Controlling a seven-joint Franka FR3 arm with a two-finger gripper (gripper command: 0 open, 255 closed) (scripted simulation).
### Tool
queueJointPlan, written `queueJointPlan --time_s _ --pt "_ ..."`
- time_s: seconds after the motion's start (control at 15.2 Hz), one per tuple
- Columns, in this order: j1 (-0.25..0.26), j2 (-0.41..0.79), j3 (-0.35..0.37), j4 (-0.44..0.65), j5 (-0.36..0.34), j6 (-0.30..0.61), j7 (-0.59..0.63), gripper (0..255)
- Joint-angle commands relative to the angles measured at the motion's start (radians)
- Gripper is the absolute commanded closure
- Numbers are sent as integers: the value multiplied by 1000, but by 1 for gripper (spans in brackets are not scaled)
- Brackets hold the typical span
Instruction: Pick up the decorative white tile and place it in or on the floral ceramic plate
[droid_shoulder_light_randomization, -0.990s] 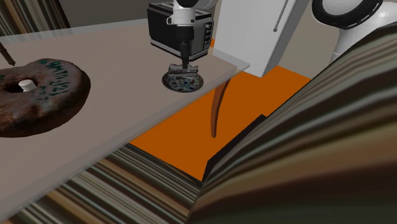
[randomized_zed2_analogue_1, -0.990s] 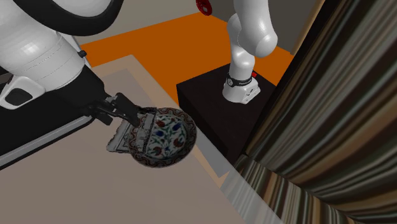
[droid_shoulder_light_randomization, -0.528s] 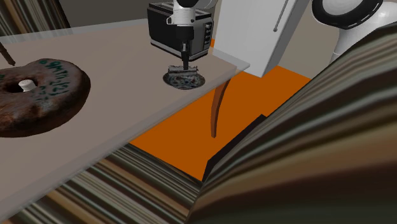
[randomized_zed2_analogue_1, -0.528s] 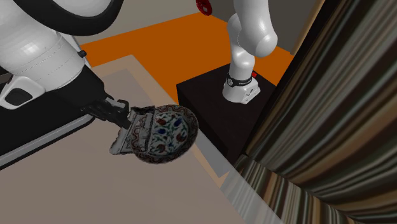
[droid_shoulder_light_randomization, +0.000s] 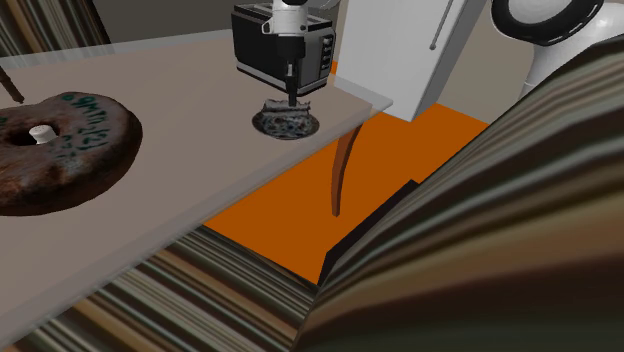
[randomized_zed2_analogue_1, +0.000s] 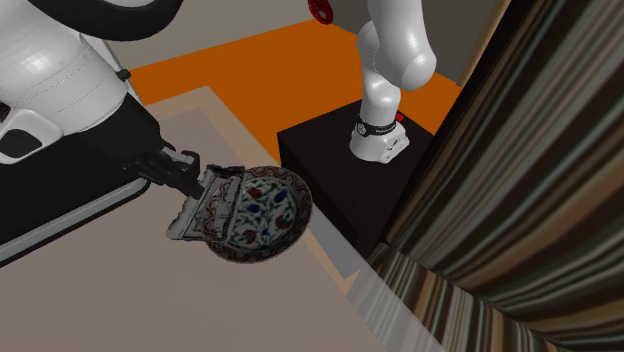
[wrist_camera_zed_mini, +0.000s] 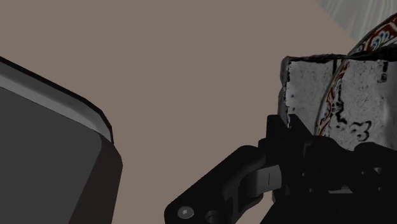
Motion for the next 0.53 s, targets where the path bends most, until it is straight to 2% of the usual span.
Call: queueJointPlan --time_s 0.0,0.46 --pt "0 -2 1 22 1 -24 2 255" --pt "3 -5 3 112 2 -116 11 255"
